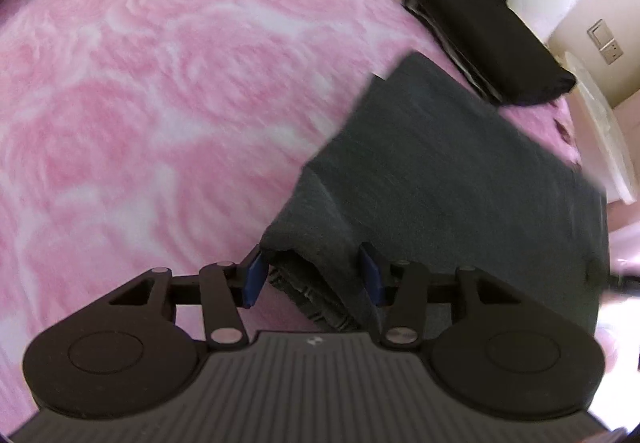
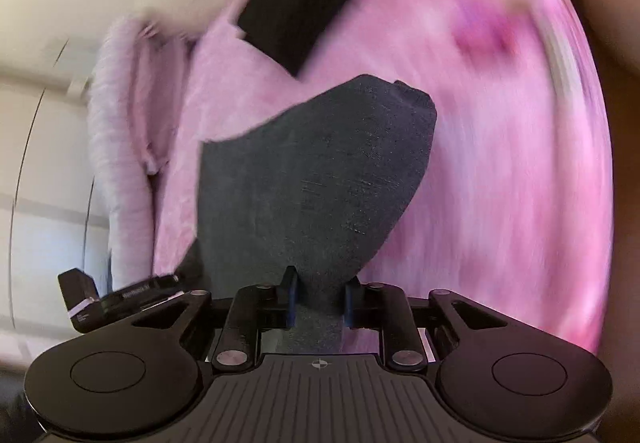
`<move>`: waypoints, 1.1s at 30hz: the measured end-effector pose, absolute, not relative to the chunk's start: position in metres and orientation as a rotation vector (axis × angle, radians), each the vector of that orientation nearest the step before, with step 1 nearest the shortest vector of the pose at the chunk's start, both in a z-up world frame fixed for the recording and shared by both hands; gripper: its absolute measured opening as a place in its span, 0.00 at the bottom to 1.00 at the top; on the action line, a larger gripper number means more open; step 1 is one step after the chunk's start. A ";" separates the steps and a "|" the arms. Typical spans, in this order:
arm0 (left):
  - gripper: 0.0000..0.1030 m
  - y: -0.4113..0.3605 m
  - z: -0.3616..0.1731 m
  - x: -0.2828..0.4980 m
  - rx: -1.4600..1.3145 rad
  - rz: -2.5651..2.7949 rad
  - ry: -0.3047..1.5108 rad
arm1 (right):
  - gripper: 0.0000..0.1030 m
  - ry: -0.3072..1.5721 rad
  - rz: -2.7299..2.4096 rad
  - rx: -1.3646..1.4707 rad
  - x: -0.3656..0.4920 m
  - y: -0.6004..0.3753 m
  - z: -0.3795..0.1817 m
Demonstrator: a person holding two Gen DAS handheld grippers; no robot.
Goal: Fold clothes
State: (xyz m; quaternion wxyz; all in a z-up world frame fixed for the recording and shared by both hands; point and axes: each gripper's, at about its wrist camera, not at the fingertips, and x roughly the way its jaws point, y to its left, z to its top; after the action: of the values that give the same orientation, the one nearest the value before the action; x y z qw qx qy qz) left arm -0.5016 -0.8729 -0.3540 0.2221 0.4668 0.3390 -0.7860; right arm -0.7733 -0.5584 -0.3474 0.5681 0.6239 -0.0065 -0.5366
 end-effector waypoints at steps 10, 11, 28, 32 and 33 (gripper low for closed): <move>0.48 -0.812 -0.335 -0.511 1.278 -2.289 0.738 | 0.30 0.334 -1.335 1.204 -0.852 -0.592 -0.317; 0.47 -0.807 -0.328 -0.509 1.287 -2.316 0.649 | 0.32 0.364 -1.379 1.142 -0.842 -0.580 -0.308; 0.79 -0.682 -0.359 -0.498 1.405 -2.520 -0.836 | 0.56 1.369 -1.014 -0.230 -0.568 -0.456 -0.404; 0.82 -0.662 -0.377 -0.500 1.359 -2.492 -1.081 | 0.41 1.343 -1.015 -0.279 -0.583 -0.465 -0.411; 0.84 -0.658 -0.381 -0.501 1.346 -2.483 -1.140 | 0.27 1.320 -1.024 -0.245 -0.589 -0.468 -0.403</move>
State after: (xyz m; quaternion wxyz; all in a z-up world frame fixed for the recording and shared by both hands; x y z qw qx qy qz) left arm -0.5007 -0.6575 -0.3813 0.0480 0.4416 -0.3739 -0.8142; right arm -0.5888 -0.4681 -0.4029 0.6644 -0.1086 0.5843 -0.4532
